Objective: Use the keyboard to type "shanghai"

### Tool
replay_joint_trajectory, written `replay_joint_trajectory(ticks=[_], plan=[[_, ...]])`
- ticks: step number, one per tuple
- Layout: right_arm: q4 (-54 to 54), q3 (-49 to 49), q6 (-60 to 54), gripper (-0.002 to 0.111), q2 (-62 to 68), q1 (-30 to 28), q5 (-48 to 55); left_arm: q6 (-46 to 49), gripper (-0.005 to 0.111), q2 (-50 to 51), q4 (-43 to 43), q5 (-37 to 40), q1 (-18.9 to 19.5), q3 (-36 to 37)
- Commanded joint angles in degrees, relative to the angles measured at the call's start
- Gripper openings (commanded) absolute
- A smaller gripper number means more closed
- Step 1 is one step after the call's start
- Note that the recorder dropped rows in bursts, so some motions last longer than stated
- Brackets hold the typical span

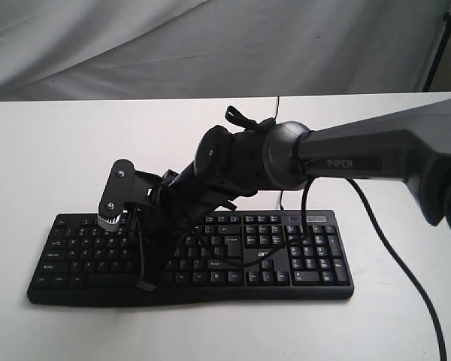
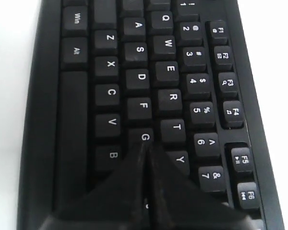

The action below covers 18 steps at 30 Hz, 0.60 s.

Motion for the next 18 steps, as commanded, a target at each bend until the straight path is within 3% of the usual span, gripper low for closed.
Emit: replay_joint_trajectory(ticks=[1,18], plan=[[0.61,0.27,-0.64,0.0,-0.17,-0.41,-0.29,-0.09,0.001,-0.29,-0.04,-0.49,-0.21,0.29],[0.89,0.27,-0.97,0.0,1.1,-0.44,-0.84,-0.09,0.001,-0.29,-0.04,-0.49,-0.21,0.29]])
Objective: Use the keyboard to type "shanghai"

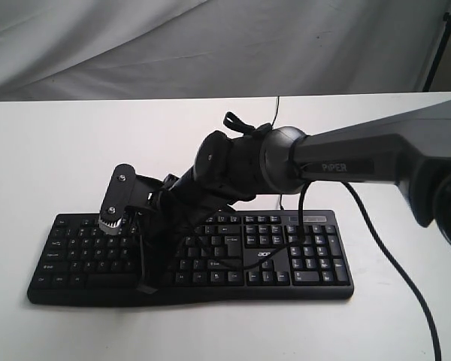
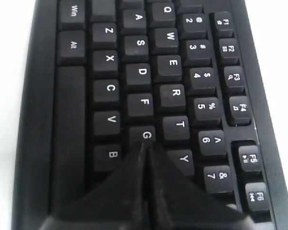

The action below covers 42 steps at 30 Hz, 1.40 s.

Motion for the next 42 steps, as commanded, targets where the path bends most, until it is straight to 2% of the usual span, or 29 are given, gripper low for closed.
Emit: replay_joint_trajectory(ticks=[1,12,30,42], plan=[[0.11,0.27,-0.35,0.0,-0.08,-0.44,-0.32,-0.09,0.001,-0.29,-0.04,-0.49,-0.21,0.29],[0.11,0.27,-0.23,0.0,-4.66,0.23,-0.32,-0.09,0.001,-0.29,-0.04,-0.49,-0.21,0.29],[1.43,-0.02,0.0,0.0,-4.8,1.77,-3.0,-0.09,0.001,-0.29,-0.04,-0.49,-0.21,0.29],[1.44,-4.25,1.72,0.0,-4.69,4.0,-1.46,-0.09,0.001,-0.29,-0.04,-0.49,-0.21,0.29]])
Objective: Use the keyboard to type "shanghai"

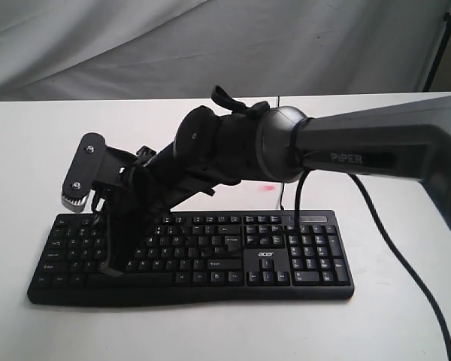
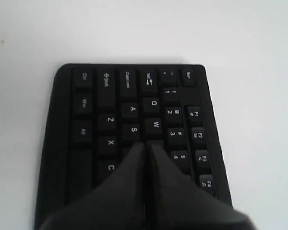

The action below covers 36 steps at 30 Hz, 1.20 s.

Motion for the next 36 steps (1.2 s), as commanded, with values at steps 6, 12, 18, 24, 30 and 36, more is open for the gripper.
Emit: replay_joint_trajectory(ticks=[6,12,18,24,30,36], plan=[[-1.52,-2.91,3.13,0.0,-0.41,2.34,0.65,-0.09,0.001,-0.29,-0.04,-0.49,-0.21,0.29],[-8.69,-9.75,12.67,0.0,2.95,3.4,4.98,-0.09,0.001,-0.29,-0.04,-0.49,-0.21,0.29],[-10.45,-17.45,15.81,0.0,7.84,3.68,9.61,-0.09,0.001,-0.29,-0.04,-0.49,-0.21,0.29],[-13.6,-23.72,19.8,0.0,11.39,4.49,11.46,-0.09,0.001,-0.29,-0.04,-0.49,-0.21,0.29],[-16.74,-26.77,23.37,0.0,13.42,4.73,12.74,-0.09,0.001,-0.29,-0.04,-0.49,-0.21,0.29],[-19.27,-26.77,24.91,0.0,13.53,4.73,12.54,-0.09,0.001,-0.29,-0.04,-0.49,-0.21,0.29]])
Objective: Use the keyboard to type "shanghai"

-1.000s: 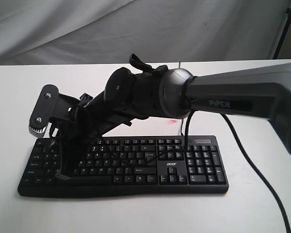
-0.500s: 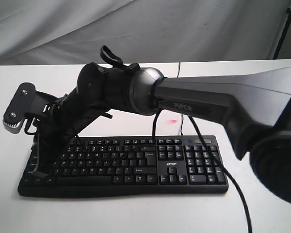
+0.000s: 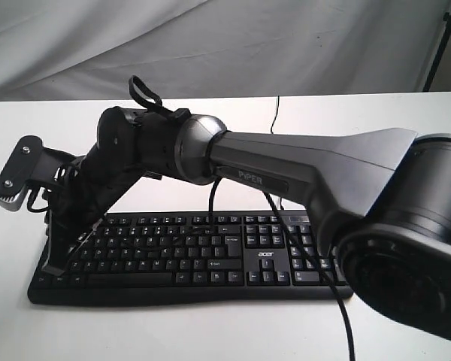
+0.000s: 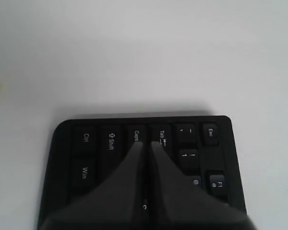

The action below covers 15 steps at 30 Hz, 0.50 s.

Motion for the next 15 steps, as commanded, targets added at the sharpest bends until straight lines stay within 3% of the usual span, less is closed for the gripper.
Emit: replay_joint_trajectory(ticks=[1,15], plan=[[-1.09,-0.68,0.72,0.0,-0.1,0.16,0.06,-0.09,0.001,-0.29,-0.04,-0.49,-0.21,0.29],[-1.1,-0.68,0.87,0.0,2.7,0.56,-2.0,-0.09,0.001,-0.29,-0.04,-0.49,-0.21,0.29]])
